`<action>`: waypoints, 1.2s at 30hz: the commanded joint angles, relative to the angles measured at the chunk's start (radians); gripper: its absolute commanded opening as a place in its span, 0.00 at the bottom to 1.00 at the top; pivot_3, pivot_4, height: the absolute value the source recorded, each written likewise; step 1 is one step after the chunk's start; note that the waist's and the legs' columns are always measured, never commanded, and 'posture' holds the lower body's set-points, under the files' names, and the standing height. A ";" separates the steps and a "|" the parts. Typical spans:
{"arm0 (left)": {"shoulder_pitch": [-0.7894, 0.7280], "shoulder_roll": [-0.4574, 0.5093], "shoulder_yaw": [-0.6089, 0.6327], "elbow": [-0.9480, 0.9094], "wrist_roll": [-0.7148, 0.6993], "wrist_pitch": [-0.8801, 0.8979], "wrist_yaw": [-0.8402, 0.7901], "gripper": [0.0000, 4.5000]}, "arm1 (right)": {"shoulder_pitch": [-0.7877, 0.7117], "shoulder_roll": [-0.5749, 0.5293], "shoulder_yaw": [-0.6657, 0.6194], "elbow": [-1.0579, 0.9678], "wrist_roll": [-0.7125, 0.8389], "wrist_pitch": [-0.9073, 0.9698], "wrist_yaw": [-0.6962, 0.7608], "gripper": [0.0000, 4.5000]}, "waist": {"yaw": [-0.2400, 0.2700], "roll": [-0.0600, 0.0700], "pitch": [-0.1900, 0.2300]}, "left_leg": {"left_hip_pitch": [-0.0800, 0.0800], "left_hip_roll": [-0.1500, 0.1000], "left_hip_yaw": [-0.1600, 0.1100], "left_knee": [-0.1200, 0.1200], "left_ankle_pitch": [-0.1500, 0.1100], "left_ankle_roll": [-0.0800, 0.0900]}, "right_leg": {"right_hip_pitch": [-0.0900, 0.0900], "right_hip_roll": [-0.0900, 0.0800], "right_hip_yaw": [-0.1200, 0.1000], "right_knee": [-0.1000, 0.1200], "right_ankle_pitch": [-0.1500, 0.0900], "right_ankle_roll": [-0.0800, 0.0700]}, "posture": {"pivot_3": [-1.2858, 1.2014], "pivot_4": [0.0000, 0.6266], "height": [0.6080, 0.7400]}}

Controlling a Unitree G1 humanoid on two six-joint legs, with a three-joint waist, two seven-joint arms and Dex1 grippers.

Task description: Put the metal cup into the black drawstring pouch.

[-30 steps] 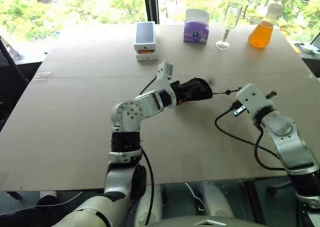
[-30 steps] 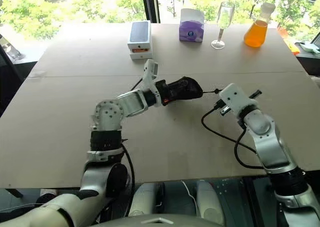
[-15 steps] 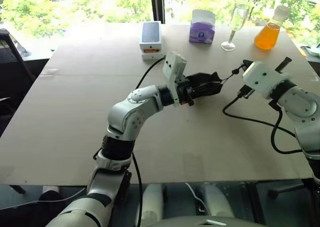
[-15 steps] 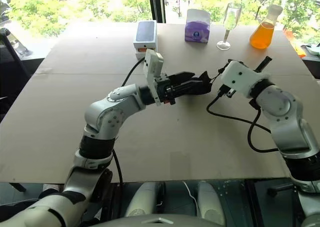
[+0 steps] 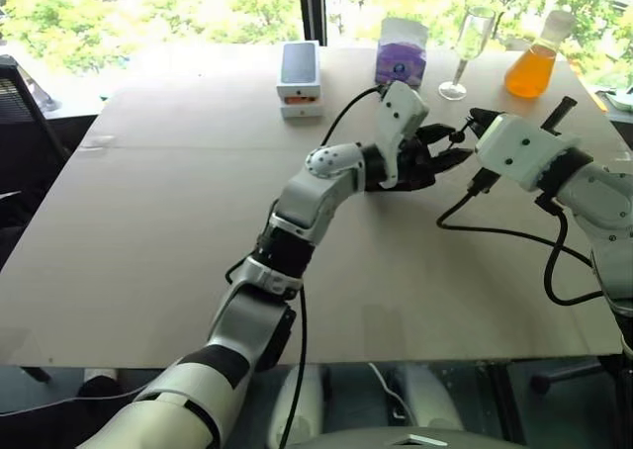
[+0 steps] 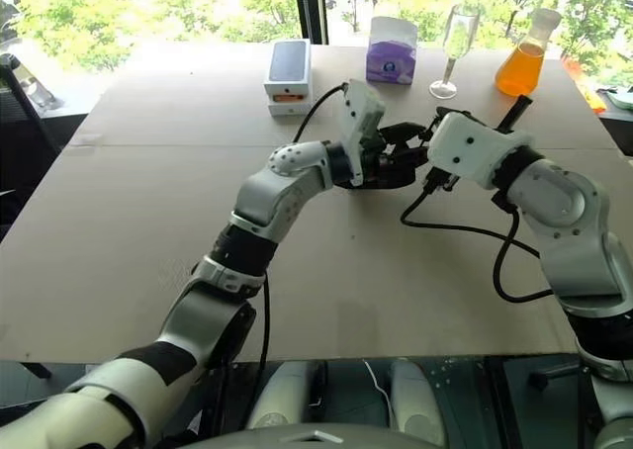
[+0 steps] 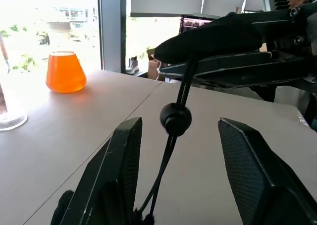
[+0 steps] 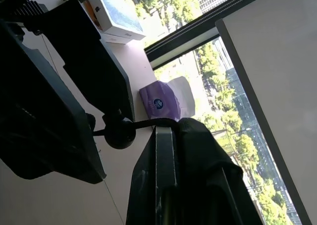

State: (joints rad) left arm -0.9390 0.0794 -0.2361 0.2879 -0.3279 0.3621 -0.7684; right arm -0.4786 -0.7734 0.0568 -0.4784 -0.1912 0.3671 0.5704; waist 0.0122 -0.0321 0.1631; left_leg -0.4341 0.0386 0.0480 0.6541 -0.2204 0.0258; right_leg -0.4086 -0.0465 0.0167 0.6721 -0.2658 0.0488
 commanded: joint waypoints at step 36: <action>0.203 0.143 -0.091 0.094 0.381 -0.157 0.128 0.05 | 0.192 0.042 -0.280 0.190 0.097 0.256 -0.134 0.00 | -0.003 0.004 -0.001 | 0.001 0.000 0.000 0.000 0.000 0.000 | 0.000 0.000 0.002 0.002 0.000 0.000 | 0.52 0.24 1.00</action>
State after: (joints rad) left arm -0.7637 0.1625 -0.3628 0.3676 0.0141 0.1829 -0.6650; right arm -0.2878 -0.6943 -0.1504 -0.2736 -0.0674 0.6019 0.4699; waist 0.0091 -0.0284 0.1621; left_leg -0.4328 0.0389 0.0485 0.6543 -0.2205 0.0260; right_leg -0.4088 -0.0463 0.0184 0.6740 -0.2657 0.0488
